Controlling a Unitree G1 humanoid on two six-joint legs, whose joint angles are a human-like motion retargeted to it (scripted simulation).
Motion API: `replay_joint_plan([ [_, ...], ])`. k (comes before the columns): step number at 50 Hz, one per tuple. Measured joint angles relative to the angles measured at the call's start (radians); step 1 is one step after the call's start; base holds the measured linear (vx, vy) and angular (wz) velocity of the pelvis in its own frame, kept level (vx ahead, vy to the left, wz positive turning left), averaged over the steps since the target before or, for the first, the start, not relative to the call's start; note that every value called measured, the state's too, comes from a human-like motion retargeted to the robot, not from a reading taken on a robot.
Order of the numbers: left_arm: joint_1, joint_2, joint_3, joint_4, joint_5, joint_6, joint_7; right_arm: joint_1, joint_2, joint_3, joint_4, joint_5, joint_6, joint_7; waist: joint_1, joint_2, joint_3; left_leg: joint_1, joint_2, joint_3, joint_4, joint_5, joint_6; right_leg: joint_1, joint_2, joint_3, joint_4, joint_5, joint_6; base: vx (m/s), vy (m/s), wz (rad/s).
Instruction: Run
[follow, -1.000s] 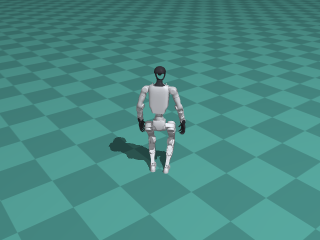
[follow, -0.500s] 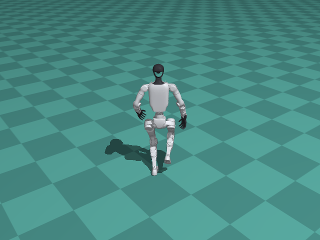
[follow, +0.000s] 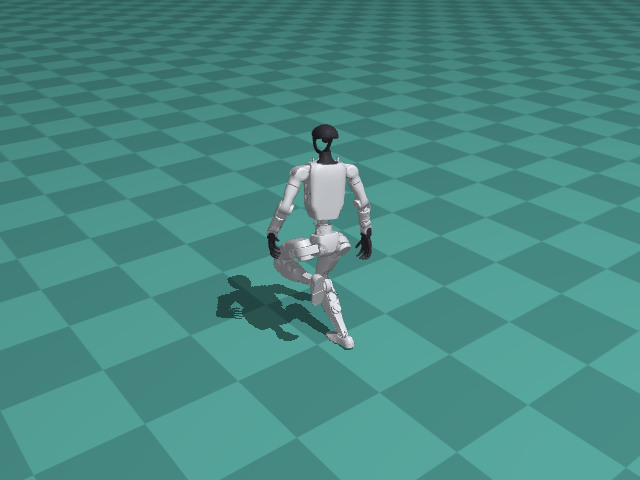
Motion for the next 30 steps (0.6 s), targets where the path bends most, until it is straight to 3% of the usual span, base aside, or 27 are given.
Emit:
replay_joint_plan([
  [2,0.007,0.0,0.03,0.014,-0.038,0.019,-0.003,-0.067,-0.021,-0.002,-0.029,0.016,-0.003,-0.008,-0.003,-0.008,0.024,-0.156,-0.016,0.018,0.072,0.028,-0.008,-0.009,-0.032,-0.04,0.047,-0.116,-0.022,-0.09,-0.1,1.07],
  [3,0.011,-0.007,0.043,0.021,-0.048,0.027,0.004,-0.099,-0.023,0.006,-0.056,0.019,-0.01,-0.022,0.0,-0.008,0.03,-0.196,-0.018,0.018,0.044,0.014,0.006,-0.011,-0.038,-0.055,0.056,-0.122,-0.012,0.02,-0.04,0.26],
  [5,0.022,-0.022,0.056,0.029,-0.037,0.03,0.031,-0.142,-0.022,0.042,-0.131,0.002,-0.028,-0.063,0.031,-0.013,0.046,-0.158,0.007,0.007,-0.118,-0.015,0.048,0.022,-0.015,-0.042,0.012,-0.038,0.024,0.13,0.03,-0.59],
  [7,0.046,-0.036,0.046,0.021,-0.007,0.021,0.067,-0.139,-0.006,0.081,-0.199,-0.036,-0.058,-0.101,0.09,-0.015,0.037,-0.018,0.029,0.003,-0.359,-0.048,0.071,0.053,0.005,-0.029,-0.05,0.134,0.047,0.22,0.13,-1.29],
  [10,0.08,-0.056,0.046,-0.023,0.021,0.012,0.121,-0.125,0.023,0.137,-0.25,-0.093,-0.083,-0.115,0.157,-0.013,0.03,0.197,0.007,-0.033,-0.761,-0.017,0.041,0.049,0.031,-0.033,-0.038,0.331,0.053,0.18,0.13,-1.18],
  [13,0.114,-0.063,0.066,-0.116,0.016,0.002,0.176,-0.1,0.049,0.184,-0.257,-0.128,-0.099,-0.081,0.163,-0.04,0.028,0.391,-0.06,-0.086,-1.166,0.073,0.01,-0.036,-0.026,-0.109,0.236,0.331,0.043,0.08,0.07,-0.44],
  [15,0.112,-0.038,0.077,-0.186,0.002,-0.001,0.19,-0.094,0.044,0.206,-0.263,-0.142,-0.101,-0.031,0.142,-0.075,0.024,0.505,-0.101,-0.106,-1.385,0.1,0.024,-0.108,-0.098,-0.153,0.501,0.276,0.033,0.03,0.06,0.15],
  [17,0.085,0.009,0.086,-0.264,-0.012,-0.002,0.19,-0.093,0.024,0.213,-0.271,-0.154,-0.094,0.018,0.131,-0.095,0.016,0.581,-0.114,-0.121,-1.51,0.025,0.042,-0.207,-0.138,-0.163,0.808,0.199,0.044,-0.02,0.08,0.12],
  [20,0.011,0.076,0.101,-0.371,-0.038,-0.01,0.207,-0.081,-0.002,0.205,-0.265,-0.176,-0.087,0.058,0.145,-0.096,0.026,0.619,-0.094,-0.127,-1.525,-0.343,0.085,-0.399,-0.126,-0.168,1.241,0.108,0.092,-0.1,0.08,-0.05],
  [22,-0.078,0.105,0.098,-0.388,-0.054,0.009,0.225,-0.086,-0.013,0.181,-0.227,-0.19,-0.08,0.071,0.157,-0.093,0.054,0.589,-0.085,-0.122,-1.486,-0.473,0.091,-0.577,-0.08,-0.171,1.386,0.162,0.121,-0.14,0.03,0.33],
  [23,-0.106,0.099,0.09,-0.37,-0.057,0.018,0.232,-0.078,-0.013,0.17,-0.201,-0.192,-0.077,0.071,0.146,-0.093,0.057,0.572,-0.085,-0.119,-1.474,-0.485,0.098,-0.635,-0.064,-0.174,1.408,0.192,0.134,-0.05,0.0,0.93],
  [25,-0.122,0.059,0.07,-0.292,-0.065,0.026,0.23,-0.047,-0.013,0.149,-0.142,-0.19,-0.072,0.067,0.104,-0.065,0.064,0.594,-0.06,-0.14,-1.504,-0.44,0.11,-0.648,-0.03,-0.181,1.321,0.274,0.152,0.08,-0.01,1.47],
  [27,-0.096,-0.008,0.05,-0.186,-0.071,0.024,0.204,-0.005,-0.011,0.12,-0.088,-0.186,-0.067,0.056,0.024,-0.034,0.058,0.634,-0.057,-0.162,-1.593,-0.238,0.084,-0.552,-0.003,-0.161,1.096,0.343,0.163,0.18,-0.03,2.32],
  [28,-0.079,-0.041,0.04,-0.134,-0.072,0.023,0.187,0.02,-0.009,0.104,-0.068,-0.184,-0.065,0.046,-0.013,-0.024,0.049,0.638,-0.078,-0.186,-1.623,-0.089,0.034,-0.493,0.007,-0.139,0.961,0.378,0.16,0.18,-0.03,2.71],
  [30,-0.047,-0.092,0.019,-0.052,-0.068,0.026,0.157,0.08,0.0,0.069,-0.04,-0.182,-0.057,0.022,-0.067,-0.007,0.029,0.594,-0.085,-0.172,-1.546,0.093,-0.029,-0.381,0.018,-0.09,0.674,0.444,0.156,0.14,-0.01,2.88],
])
